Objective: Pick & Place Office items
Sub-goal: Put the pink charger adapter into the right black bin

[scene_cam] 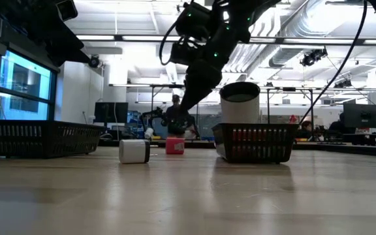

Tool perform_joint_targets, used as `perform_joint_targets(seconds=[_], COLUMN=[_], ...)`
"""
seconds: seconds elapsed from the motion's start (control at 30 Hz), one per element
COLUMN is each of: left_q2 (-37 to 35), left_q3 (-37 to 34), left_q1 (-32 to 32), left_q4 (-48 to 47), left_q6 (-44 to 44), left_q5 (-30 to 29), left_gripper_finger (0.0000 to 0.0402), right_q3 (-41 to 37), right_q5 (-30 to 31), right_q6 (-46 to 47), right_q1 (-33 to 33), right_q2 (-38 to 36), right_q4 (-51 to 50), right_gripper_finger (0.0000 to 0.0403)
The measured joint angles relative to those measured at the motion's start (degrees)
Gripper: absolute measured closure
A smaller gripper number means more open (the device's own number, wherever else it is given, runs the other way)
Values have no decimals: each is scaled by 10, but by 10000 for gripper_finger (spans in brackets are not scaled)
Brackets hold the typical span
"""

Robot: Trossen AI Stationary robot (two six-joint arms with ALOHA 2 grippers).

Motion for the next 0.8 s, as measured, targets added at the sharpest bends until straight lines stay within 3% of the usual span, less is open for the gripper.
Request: perform_joint_targets(seconds=[0.8], left_q2=[0], left_q3=[0], left_q1=[0], left_q4=[0], left_q6=[0], left_q5=[0], left_gripper_finger=[186], right_q3=[-1], right_q5=[34], right_q6=[16], right_q1=[8], right_q2=[47], right_q4=[72], right_gripper_finger=[207])
